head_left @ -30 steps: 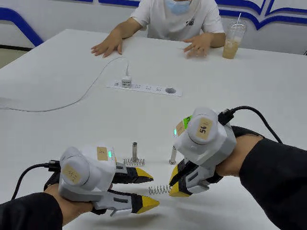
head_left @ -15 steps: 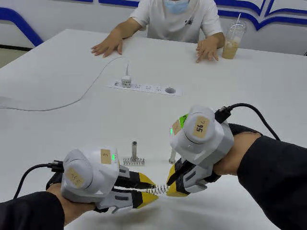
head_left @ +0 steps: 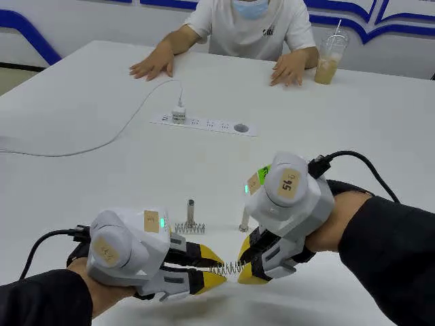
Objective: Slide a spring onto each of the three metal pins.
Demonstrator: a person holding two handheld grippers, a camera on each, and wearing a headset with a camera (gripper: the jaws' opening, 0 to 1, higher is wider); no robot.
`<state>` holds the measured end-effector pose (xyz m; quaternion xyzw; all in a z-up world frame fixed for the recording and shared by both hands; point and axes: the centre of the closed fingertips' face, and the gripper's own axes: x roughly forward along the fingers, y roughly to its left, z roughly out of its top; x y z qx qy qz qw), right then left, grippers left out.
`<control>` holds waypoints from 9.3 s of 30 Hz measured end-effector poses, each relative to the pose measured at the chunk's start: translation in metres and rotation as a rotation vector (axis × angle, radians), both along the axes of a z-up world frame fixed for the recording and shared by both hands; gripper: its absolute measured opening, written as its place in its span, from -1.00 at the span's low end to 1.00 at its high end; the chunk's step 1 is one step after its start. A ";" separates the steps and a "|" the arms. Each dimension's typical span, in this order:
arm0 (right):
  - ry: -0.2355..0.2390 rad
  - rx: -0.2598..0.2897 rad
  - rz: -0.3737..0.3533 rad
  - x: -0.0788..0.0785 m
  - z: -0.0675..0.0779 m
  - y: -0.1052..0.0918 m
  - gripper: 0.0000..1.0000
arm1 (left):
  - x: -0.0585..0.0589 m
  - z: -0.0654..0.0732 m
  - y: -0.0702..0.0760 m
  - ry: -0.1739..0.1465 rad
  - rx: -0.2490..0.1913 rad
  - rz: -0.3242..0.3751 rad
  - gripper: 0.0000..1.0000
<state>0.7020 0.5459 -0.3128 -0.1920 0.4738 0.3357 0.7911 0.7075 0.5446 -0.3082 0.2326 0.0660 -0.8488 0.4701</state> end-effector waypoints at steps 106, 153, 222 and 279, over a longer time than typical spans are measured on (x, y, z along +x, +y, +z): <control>-0.091 -0.145 -0.102 0.054 0.062 -0.083 -0.76 | 0.068 0.005 0.041 0.167 -0.028 0.321 -0.21; 0.021 -0.171 -0.104 0.066 0.007 -0.089 -0.76 | 0.073 0.002 0.044 0.169 -0.020 0.340 -0.22; -0.081 -0.045 -0.072 0.106 -0.014 -0.028 -0.64 | 0.076 0.001 0.046 0.161 -0.009 0.355 -0.24; -0.032 -0.043 0.094 0.037 -0.001 0.021 -0.77 | 0.050 0.003 0.041 0.160 -0.005 0.284 -0.37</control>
